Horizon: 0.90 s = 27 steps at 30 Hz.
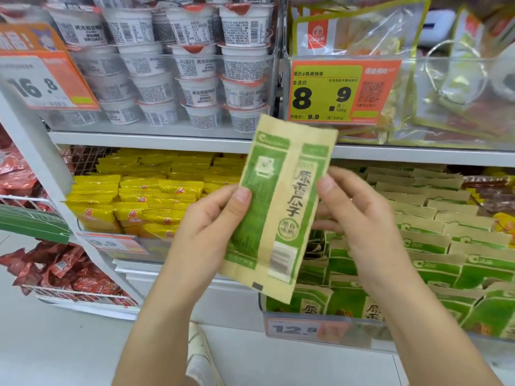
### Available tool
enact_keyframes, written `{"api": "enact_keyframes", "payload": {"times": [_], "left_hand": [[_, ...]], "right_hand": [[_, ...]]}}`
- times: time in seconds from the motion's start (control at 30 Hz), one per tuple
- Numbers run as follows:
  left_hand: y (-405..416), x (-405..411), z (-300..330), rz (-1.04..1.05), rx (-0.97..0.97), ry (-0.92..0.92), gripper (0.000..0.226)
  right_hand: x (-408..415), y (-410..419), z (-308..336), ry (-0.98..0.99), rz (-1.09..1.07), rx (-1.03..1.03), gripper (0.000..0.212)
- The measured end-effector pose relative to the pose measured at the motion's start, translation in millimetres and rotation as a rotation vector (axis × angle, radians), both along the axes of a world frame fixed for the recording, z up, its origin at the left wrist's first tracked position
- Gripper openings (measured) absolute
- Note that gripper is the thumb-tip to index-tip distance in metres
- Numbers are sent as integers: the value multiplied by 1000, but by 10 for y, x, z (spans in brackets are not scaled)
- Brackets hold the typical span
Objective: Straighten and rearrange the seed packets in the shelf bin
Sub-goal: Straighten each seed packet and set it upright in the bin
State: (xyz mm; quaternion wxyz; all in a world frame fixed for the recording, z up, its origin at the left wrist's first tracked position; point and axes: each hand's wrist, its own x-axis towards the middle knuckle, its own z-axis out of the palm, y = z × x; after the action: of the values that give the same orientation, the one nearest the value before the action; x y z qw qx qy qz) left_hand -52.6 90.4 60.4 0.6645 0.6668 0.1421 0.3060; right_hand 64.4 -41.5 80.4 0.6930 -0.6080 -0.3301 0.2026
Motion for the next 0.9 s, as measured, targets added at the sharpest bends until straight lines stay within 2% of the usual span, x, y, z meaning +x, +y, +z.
{"api": "enact_keyframes", "payload": {"times": [0.17,0.2,0.27,0.33,0.37,0.43,0.53,0.67,0.9], "left_hand": [[-81,68,-13,14,49,-7,21],[-92,83,-38,75,117,0,28],[-120,106,-59,235,388,25,44],[-152,123,-66,337,636,58,37],[-165,126,-68,373,680,82,28],[-175,131,-68,417,636,118,11],[-177,120,-57,474,605,138,27],[-164,116,-56,519,617,135,27],[-171,131,-76,590,918,174,25]], "right_hand": [[17,-6,-6,117,-2,49,18],[19,0,-21,110,-10,46,18],[7,22,-59,79,-13,32,18],[-25,49,-96,56,4,28,18],[-44,62,-110,45,20,29,19],[-78,76,-126,30,52,32,21],[-110,81,-130,21,82,50,23],[-132,91,-137,-4,89,64,24],[-134,95,-136,-26,98,66,21]]}}
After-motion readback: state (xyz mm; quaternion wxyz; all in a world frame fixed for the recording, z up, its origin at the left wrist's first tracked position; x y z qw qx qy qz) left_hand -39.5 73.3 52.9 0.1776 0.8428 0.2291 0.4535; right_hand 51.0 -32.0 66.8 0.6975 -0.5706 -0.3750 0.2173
